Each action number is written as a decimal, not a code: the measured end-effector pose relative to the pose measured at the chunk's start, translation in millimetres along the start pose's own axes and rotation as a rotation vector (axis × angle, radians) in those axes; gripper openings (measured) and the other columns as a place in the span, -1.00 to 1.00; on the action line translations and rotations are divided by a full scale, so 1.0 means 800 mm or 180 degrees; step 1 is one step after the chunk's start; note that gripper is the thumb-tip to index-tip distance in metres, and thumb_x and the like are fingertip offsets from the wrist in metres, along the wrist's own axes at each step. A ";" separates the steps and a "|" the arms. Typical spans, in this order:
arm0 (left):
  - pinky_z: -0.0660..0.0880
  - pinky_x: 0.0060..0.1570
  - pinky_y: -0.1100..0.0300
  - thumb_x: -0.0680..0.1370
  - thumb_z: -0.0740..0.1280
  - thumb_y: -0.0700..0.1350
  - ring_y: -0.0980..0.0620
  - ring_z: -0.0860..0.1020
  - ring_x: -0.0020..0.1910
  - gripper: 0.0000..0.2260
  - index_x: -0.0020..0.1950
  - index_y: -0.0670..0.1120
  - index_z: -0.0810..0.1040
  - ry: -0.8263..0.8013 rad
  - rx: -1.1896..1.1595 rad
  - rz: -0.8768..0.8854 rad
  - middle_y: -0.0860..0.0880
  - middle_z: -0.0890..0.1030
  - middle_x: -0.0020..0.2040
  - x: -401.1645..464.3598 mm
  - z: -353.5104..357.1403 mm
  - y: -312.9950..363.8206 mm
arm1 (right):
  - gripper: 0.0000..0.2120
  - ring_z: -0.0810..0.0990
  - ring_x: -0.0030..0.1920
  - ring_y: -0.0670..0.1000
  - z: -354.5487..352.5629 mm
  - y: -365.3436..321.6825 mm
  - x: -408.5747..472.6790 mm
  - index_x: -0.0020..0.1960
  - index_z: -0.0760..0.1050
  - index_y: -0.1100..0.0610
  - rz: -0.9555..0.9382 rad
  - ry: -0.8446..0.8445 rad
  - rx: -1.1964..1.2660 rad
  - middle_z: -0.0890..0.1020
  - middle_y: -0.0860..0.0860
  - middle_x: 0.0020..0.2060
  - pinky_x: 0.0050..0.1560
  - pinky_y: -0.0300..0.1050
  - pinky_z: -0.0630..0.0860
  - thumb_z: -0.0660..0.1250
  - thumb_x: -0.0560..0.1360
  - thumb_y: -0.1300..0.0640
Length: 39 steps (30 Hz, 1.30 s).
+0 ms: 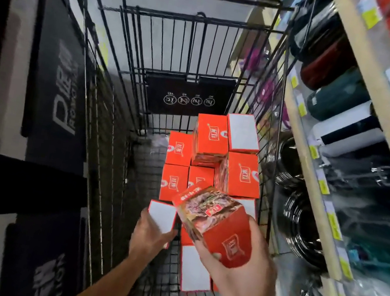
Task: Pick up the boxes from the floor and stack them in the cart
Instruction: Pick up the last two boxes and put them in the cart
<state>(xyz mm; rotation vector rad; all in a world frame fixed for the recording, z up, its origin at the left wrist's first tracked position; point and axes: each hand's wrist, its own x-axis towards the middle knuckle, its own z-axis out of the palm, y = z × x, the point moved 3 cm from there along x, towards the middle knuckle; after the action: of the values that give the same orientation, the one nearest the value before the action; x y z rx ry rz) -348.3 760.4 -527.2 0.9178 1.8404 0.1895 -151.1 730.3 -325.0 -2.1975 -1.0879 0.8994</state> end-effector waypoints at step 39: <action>0.42 0.38 0.05 0.60 0.36 -0.10 0.08 0.33 0.48 -0.48 0.53 0.01 0.28 -0.0151 -0.0015 0.2478 0.14 0.18 0.54 -0.058 -0.131 0.069 | -0.06 0.41 0.23 0.11 0.137 -0.018 0.200 0.40 0.36 0.08 -0.0711 0.0940 -0.1952 0.47 0.04 0.25 0.23 0.10 0.37 0.35 0.25 -0.54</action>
<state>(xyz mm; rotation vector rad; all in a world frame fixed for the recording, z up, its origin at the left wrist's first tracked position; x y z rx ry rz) -400.9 796.0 -416.8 1.5832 1.3544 0.6400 -167.3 887.2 -438.1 -2.4984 -1.5620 0.1322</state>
